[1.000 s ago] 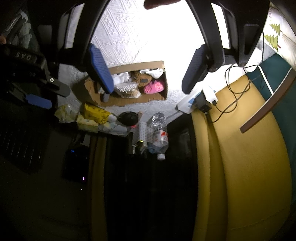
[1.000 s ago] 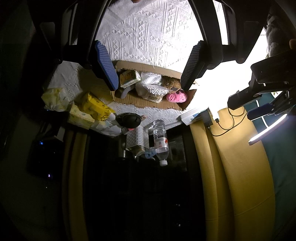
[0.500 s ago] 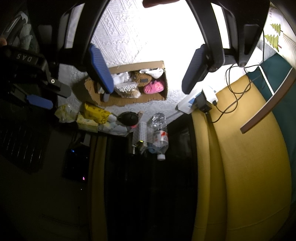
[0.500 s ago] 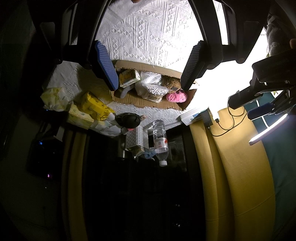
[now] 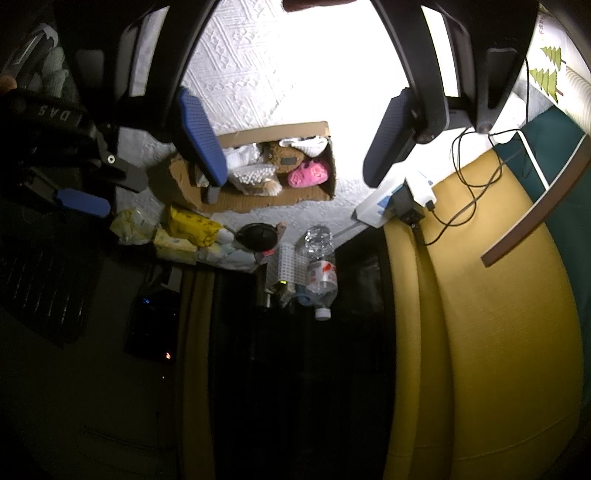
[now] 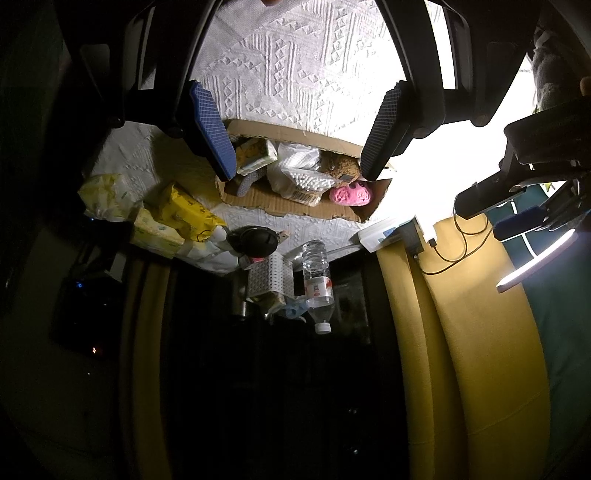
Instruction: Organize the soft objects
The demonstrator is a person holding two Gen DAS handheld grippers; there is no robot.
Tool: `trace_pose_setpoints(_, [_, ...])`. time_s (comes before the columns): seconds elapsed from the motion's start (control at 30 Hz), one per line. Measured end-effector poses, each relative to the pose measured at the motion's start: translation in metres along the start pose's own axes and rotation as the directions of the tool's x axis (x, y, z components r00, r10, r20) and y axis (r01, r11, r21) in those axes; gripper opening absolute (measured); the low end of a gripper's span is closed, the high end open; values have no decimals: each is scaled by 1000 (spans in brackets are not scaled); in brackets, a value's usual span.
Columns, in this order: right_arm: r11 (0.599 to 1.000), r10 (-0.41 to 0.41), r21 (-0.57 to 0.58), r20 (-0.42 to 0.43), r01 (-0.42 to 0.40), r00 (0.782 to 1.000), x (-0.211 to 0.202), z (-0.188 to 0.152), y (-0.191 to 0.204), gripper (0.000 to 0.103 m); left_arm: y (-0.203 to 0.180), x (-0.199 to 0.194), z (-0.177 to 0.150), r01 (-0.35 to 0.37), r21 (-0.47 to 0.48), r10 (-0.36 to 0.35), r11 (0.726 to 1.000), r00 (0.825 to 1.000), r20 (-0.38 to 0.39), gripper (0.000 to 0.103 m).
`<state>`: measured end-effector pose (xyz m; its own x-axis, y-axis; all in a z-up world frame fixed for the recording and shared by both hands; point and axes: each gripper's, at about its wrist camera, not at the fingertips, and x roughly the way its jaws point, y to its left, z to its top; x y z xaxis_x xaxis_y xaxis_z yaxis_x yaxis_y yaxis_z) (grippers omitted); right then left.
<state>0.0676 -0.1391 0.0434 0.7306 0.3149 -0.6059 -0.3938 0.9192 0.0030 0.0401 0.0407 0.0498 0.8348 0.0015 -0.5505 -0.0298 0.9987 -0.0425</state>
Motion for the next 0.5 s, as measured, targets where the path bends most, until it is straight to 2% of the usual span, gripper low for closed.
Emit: trace_pose_setpoints(0.5, [1000,4,0,-4,-4,1000,4,-1,-1,73,1,1,-1,4,0,-4,1000,1000,-2,77])
